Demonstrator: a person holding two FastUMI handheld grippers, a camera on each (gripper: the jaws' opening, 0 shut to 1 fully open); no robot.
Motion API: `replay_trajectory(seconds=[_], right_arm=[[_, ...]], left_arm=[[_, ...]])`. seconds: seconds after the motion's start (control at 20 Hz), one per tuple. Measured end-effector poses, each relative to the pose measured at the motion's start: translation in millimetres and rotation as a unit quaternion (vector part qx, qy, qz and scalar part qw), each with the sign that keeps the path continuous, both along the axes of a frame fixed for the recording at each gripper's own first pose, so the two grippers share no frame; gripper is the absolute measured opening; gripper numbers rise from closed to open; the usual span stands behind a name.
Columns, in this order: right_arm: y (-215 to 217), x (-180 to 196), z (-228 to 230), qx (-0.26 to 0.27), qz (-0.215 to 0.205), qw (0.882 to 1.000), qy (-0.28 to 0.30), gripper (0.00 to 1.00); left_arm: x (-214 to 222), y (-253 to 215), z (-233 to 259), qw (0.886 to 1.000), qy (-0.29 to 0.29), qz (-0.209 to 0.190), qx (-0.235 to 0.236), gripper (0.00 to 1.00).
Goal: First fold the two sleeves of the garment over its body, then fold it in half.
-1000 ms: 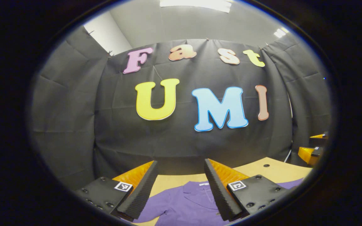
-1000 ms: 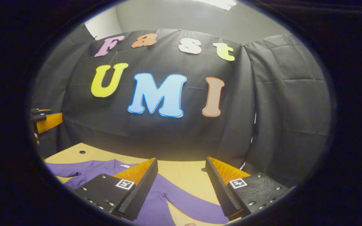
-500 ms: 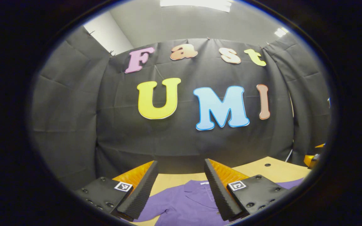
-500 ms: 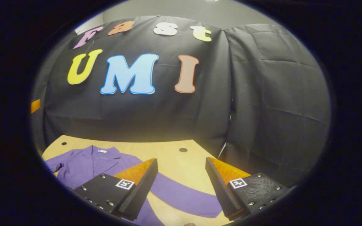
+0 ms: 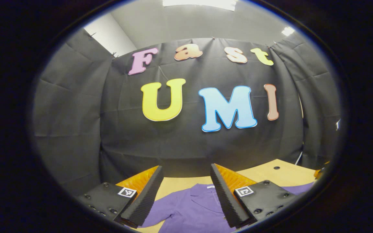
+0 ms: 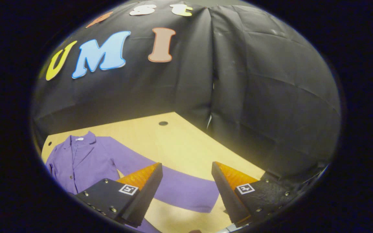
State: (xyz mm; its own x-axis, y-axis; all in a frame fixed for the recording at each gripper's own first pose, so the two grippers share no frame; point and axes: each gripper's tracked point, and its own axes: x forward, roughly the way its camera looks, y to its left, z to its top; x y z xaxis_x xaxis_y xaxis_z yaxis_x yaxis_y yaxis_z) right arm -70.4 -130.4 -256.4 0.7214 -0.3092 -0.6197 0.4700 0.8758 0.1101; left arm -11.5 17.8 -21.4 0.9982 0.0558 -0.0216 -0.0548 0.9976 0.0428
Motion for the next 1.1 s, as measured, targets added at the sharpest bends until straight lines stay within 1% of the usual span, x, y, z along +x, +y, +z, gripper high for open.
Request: replay_trajectory(seconds=[0.05,0.1,0.15,0.2,0.3,0.5,0.6,0.75,0.8,0.85,0.95,1.1], right_arm=[[-3,-4,-13,0.010,-0.008,1.000,0.014,0.94],[-6,-8,-23,0.019,-0.015,0.999,0.027,0.95],[-9,-9,-32,0.025,-0.020,0.999,0.038,0.95],[-13,-11,-43,0.031,-0.026,0.998,0.048,0.94],[-20,-19,-61,0.043,-0.041,0.996,0.070,0.94],[-25,-27,-94,0.072,-0.060,0.989,0.111,0.94],[-24,-30,-103,0.086,-0.065,0.986,0.124,0.94],[-24,-29,-118,0.104,-0.075,0.982,0.137,0.95],[-25,-30,-122,0.107,-0.078,0.981,0.140,0.95],[-26,-29,-124,0.108,-0.080,0.981,0.141,0.95],[-26,-27,-125,0.106,-0.081,0.981,0.142,0.95],[-24,-23,-125,0.103,-0.070,0.982,0.145,0.95]], left_arm=[[0,0,-1,1.000,0.001,0.002,0.001,0.96],[-1,1,-3,1.000,0.003,0.004,0.004,0.93],[-2,2,-4,1.000,0.005,0.005,0.006,0.96],[-3,3,-7,1.000,0.009,0.008,0.008,0.93],[-4,5,-13,1.000,0.017,0.011,0.008,0.93],[-3,4,-23,0.999,0.029,0.014,0.003,0.97],[-2,3,-23,0.999,0.031,0.013,0.006,0.97],[-2,1,-23,0.999,0.031,0.010,0.011,0.95],[-1,1,-22,0.999,0.030,0.009,0.012,0.94],[-2,1,-22,0.999,0.030,0.009,0.014,0.96],[-3,3,-22,0.999,0.030,0.008,0.016,0.96],[-4,6,-25,0.999,0.031,0.009,0.013,0.97]])
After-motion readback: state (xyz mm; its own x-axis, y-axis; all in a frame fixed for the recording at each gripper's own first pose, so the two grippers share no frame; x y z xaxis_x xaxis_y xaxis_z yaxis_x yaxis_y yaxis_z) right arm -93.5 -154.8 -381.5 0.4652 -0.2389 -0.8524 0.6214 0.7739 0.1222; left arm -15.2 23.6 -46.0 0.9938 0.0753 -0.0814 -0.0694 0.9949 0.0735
